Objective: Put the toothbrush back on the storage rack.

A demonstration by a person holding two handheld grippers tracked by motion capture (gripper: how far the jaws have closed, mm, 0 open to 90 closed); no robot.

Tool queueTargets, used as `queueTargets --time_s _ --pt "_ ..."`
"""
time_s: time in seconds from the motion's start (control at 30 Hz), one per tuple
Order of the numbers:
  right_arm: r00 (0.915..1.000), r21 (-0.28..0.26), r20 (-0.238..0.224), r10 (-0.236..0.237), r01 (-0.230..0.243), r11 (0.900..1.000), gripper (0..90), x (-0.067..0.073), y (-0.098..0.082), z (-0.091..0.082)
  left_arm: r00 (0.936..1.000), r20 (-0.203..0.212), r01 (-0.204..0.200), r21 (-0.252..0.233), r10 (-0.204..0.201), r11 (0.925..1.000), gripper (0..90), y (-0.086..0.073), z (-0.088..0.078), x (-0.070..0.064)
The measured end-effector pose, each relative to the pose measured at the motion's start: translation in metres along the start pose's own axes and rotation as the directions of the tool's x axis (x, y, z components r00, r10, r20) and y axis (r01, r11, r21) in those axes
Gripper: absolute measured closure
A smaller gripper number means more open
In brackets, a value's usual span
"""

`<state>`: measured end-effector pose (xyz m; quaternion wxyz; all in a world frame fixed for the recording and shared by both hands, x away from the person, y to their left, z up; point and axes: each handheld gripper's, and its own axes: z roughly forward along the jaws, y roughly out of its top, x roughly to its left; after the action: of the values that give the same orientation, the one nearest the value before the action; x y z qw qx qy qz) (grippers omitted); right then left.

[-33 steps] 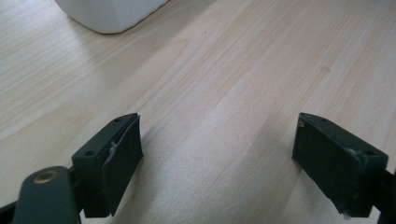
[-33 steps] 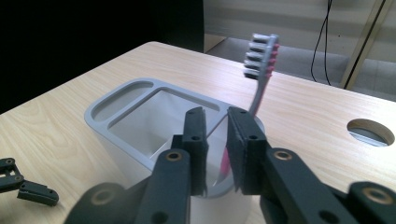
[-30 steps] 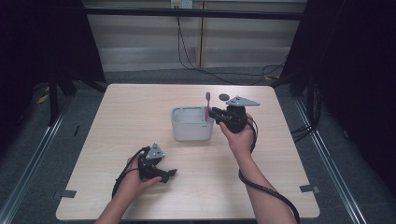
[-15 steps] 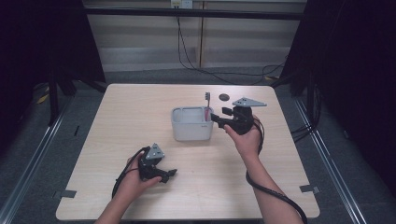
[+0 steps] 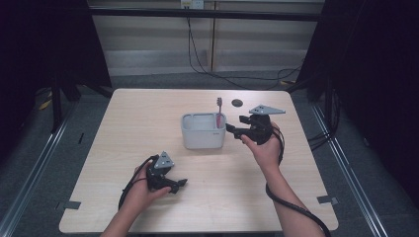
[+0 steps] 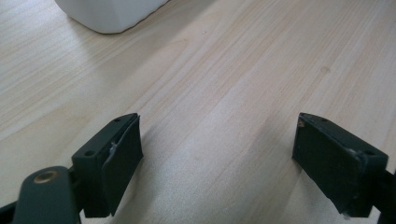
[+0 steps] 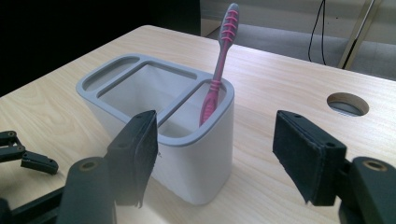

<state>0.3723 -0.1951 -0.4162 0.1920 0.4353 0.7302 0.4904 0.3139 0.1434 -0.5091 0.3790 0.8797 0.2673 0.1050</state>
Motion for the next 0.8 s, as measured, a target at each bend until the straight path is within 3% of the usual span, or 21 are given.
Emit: queueTargets --time_s 0.8 --pt "0.9988 0.05 -0.036 -0.032 0.034 0.998 18.8 -0.006 -0.013 -0.01 1.0 0.001 0.001 -0.002 -0.001 1.0 15.3 0.0 0.0 0.0"
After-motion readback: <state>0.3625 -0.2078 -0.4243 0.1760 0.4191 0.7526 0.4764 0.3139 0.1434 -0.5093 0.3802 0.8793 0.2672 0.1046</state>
